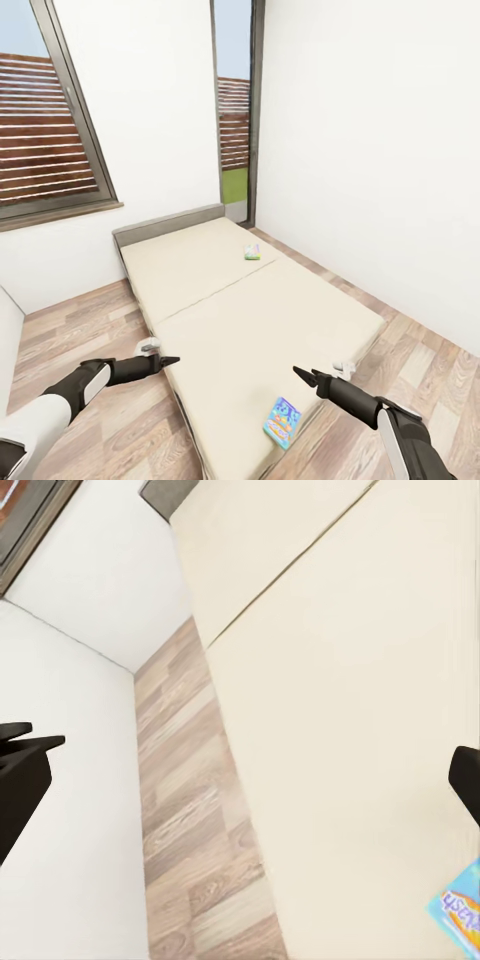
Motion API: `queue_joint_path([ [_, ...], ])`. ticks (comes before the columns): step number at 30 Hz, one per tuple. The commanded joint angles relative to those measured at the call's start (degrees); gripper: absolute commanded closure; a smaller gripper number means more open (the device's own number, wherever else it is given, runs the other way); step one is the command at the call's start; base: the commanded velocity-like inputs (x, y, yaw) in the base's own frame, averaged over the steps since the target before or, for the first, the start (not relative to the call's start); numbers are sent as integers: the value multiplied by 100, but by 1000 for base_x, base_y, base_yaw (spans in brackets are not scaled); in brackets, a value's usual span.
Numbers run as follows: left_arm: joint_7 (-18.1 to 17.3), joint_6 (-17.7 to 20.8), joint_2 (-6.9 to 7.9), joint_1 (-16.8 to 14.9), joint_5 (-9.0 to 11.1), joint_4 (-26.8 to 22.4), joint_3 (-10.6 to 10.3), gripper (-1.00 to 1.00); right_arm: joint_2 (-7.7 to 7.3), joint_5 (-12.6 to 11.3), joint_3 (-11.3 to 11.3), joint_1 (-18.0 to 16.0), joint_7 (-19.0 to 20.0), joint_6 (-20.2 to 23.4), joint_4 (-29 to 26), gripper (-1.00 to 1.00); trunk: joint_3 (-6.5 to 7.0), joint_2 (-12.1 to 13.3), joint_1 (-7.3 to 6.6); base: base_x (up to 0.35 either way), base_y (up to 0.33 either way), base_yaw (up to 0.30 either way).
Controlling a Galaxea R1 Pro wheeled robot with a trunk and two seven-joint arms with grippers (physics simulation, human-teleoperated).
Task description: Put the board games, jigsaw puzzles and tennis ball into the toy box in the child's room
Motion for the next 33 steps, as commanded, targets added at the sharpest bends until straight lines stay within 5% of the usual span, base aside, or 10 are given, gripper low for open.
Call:
queue_joint_path([
  [1, -4, 42, -1, -5, 52, -4, -27, -100, 0, -36, -5, -4, 10, 41, 1, -100, -9, -9, 2, 0, -269, 12],
  [23, -4, 12, -38, -5, 52, -4, -28, -100, 0, -36, -5, -4, 13, 41, 1, -100, -8, -9, 2, 0, -297, 6],
  [33, -4, 8, -50, 16, 52, -4, -31, -100, 0, -33, -5, -4, -1, 41, 1, -100, 12, -9, 2, 0, -304, 189],
])
